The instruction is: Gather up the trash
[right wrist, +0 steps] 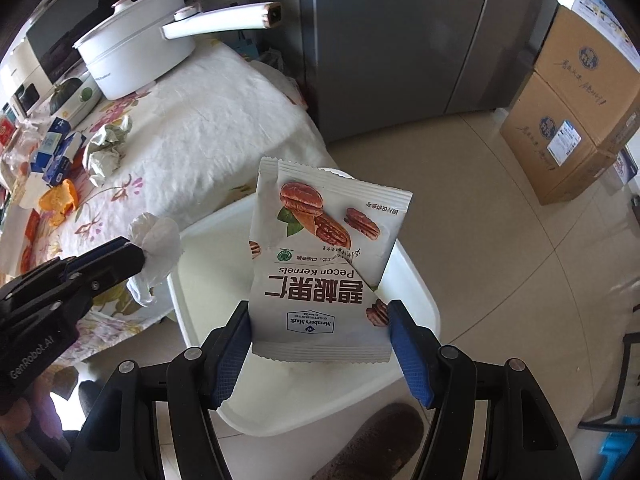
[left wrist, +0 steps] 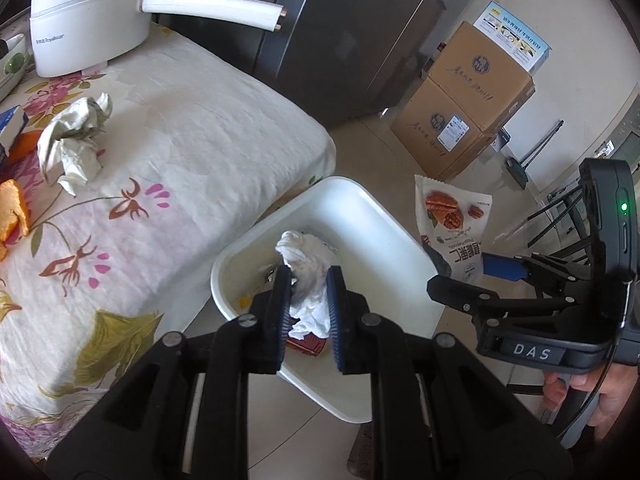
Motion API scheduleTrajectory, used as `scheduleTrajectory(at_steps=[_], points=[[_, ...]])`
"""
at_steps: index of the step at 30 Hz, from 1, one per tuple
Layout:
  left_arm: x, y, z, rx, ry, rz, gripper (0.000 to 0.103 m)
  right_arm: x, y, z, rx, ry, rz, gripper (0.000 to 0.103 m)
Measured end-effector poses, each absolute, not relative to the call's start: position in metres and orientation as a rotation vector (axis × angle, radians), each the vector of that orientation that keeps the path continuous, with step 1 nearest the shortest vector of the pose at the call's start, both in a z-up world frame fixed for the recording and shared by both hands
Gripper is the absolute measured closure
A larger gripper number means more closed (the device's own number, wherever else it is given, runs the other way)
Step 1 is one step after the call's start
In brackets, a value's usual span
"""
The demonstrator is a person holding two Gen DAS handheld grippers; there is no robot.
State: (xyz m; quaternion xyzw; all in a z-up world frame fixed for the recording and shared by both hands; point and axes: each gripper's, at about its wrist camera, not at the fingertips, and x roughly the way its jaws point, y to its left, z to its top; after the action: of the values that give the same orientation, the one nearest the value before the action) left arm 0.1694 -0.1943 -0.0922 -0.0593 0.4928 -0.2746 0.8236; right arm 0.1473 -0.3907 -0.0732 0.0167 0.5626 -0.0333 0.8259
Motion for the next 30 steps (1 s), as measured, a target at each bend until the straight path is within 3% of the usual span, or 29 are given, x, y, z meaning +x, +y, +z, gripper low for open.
scheduleTrajectory(at_steps=[3,4,6,12,19,21,30], points=[[0.171,-0.199,-0.102,-0.109,1.074,-0.576,0.079,0.145,-0.396,-0.076,0.049,1.208,-0.078,0.035],[0.172,-0.199,-0.104,-0.098,1.085,-0.565,0.074,0.144,-0.398,-0.076,0.049,1.212,-0.081,0.035],[0.172,-0.196,-0.106,-0.082,1.100,-0.541,0.050,0.143,-0.399,-0.078,0.047,1.217,-0.086,0.035],[0.173,-0.181,-0.102,-0.073,1.110,-0.509,0.026,0.141,-0.401,-0.083,0.046,1.237,-0.092,0.035],[0.171,-0.166,-0.102,-0.036,1.137,-0.468,0.017,0.145,-0.397,-0.087,0.054,1.254,-0.089,0.035],[0.170,-0.162,-0.100,-0.024,1.138,-0.452,0.008,0.146,-0.395,-0.089,0.051,1.259,-0.087,0.034],[0.168,-0.139,-0.088,-0.032,1.120,-0.421,0.005,0.151,-0.393,-0.089,0.082,1.268,-0.110,0.024]])
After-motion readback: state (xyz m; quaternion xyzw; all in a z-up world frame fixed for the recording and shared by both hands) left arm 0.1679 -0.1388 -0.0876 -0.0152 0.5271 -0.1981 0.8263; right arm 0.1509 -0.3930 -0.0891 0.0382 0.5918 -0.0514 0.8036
